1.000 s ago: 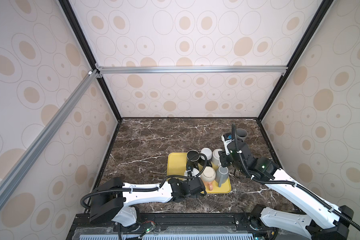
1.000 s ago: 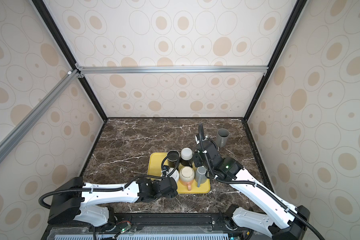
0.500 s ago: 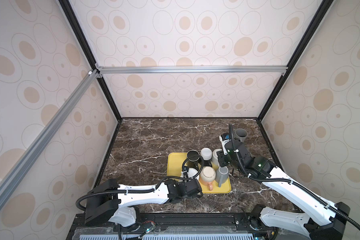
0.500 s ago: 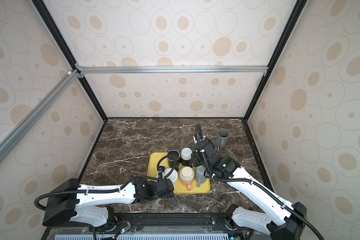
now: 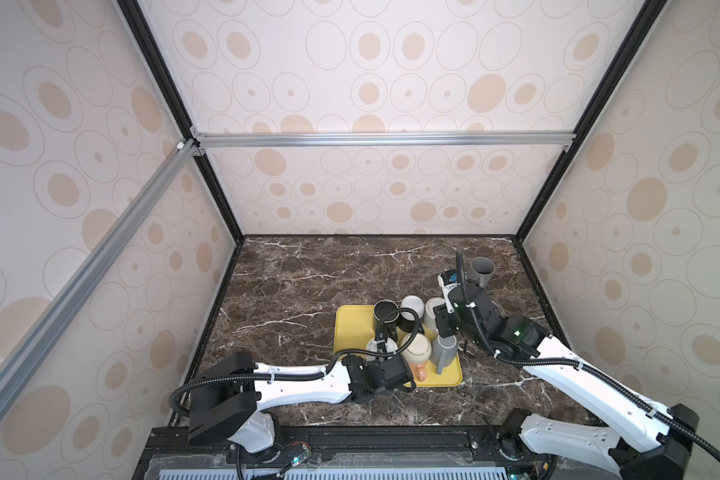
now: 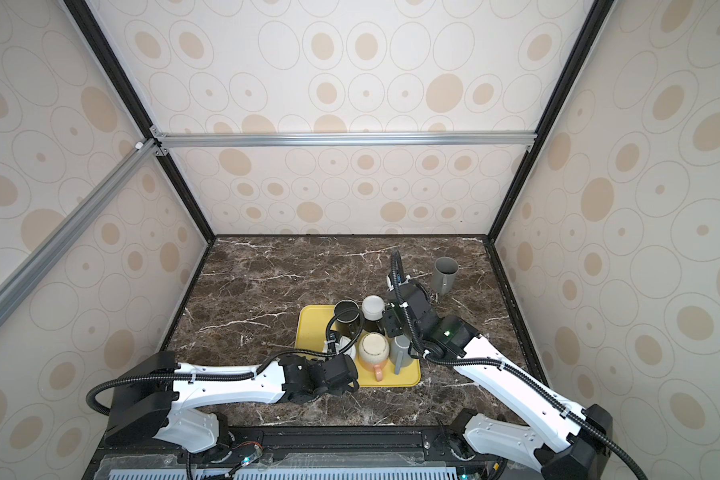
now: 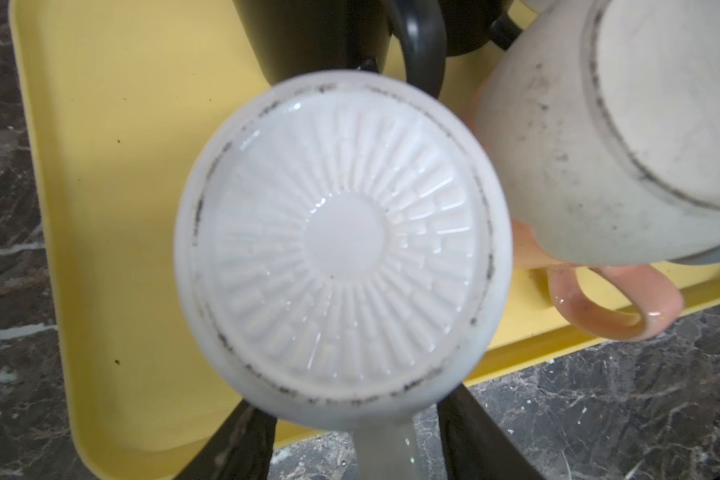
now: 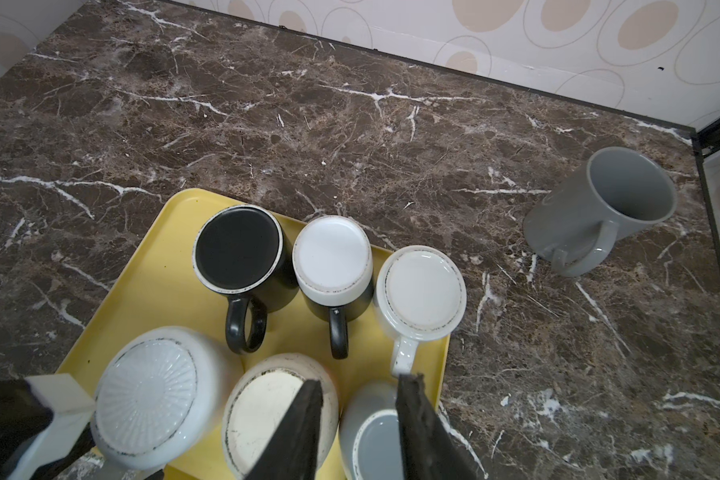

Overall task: Turn the mug right side up
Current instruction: 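Close left gripper on the white mug's handle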

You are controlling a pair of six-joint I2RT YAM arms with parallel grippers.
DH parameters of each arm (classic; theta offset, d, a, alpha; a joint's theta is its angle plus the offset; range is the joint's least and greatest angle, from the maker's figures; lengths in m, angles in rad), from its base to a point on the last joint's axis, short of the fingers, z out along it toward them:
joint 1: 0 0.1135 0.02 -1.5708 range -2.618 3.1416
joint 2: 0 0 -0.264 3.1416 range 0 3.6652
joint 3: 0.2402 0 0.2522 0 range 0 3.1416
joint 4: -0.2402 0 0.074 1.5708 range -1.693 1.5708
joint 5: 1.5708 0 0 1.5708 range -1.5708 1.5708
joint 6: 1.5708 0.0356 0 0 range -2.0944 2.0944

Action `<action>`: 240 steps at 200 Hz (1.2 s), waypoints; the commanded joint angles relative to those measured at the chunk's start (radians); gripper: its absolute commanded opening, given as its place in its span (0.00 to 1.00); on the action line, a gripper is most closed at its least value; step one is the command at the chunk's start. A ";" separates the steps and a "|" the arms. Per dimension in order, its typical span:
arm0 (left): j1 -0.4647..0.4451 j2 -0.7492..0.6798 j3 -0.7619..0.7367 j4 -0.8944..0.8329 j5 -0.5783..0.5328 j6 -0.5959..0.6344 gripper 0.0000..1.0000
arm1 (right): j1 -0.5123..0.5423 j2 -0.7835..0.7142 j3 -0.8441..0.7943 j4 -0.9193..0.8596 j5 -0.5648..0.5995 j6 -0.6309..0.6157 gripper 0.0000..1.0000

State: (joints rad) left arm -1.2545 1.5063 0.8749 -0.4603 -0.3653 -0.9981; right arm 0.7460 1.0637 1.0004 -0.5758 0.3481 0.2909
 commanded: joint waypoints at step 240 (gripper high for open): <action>0.003 0.036 0.057 -0.065 -0.070 0.012 0.26 | 0.004 -0.043 -0.074 0.058 0.004 0.019 0.33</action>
State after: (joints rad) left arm -1.2541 1.5337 0.8948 -0.5106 -0.4061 -0.9863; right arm 0.7460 1.0283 0.9363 -0.5304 0.3519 0.2989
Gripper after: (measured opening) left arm 0.267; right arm 0.331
